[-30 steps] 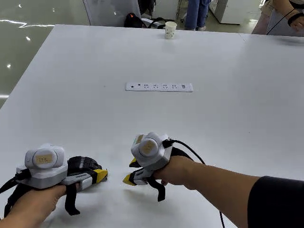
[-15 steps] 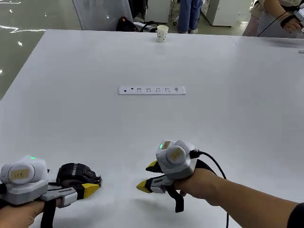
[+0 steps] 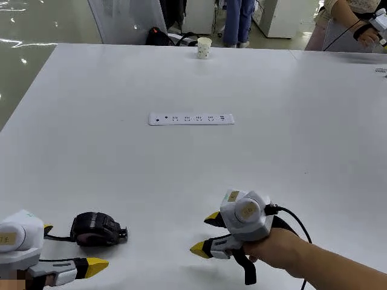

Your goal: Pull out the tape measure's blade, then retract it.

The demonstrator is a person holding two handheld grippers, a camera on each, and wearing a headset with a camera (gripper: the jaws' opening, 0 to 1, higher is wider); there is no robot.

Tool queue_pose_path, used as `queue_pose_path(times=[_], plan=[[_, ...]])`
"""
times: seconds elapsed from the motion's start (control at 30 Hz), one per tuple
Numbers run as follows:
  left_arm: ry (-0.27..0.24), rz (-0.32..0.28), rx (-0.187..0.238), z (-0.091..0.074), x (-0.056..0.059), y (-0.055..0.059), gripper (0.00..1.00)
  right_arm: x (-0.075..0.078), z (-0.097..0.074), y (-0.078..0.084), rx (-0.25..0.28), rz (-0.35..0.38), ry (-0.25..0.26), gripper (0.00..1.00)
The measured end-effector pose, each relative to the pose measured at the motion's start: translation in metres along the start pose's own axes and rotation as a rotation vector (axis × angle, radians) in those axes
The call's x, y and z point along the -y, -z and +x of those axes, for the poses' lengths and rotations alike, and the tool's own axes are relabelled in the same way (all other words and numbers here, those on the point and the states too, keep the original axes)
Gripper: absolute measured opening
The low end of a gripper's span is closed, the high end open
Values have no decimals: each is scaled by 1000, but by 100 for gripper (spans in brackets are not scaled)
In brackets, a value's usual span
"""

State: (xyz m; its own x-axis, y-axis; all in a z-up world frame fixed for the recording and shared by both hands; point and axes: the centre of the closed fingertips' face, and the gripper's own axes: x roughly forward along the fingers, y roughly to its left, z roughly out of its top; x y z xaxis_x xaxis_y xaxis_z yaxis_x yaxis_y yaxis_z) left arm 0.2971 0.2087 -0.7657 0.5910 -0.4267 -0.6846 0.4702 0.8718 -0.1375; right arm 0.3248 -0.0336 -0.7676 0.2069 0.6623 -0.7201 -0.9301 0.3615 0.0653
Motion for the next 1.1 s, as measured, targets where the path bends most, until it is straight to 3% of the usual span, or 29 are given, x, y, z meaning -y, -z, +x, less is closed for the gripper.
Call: queue_pose_path(times=[0.1,0.17,0.27,0.4,0.6,0.77,0.9,1.1], plan=[[4,0,-15,-6,-3,8,99,3,-6,9,1,4,14,47],[22,-13,4,-11,-1,7,99,6,-10,16,0,20,25,51],[19,39,33,-18,-1,5,99,11,-19,22,9,35,50,53],[23,66,4,-22,0,11,99,19,-32,29,31,51,81,59],[38,45,30,-30,-2,9,99,30,-48,46,23,65,112,65],[49,55,17,-34,-4,13,99,34,-65,44,102,118,120,72],[82,24,18,-37,1,10,99,38,-78,47,123,114,139,76],[72,66,27,-39,-2,4,99,47,-93,63,111,112,160,81]])
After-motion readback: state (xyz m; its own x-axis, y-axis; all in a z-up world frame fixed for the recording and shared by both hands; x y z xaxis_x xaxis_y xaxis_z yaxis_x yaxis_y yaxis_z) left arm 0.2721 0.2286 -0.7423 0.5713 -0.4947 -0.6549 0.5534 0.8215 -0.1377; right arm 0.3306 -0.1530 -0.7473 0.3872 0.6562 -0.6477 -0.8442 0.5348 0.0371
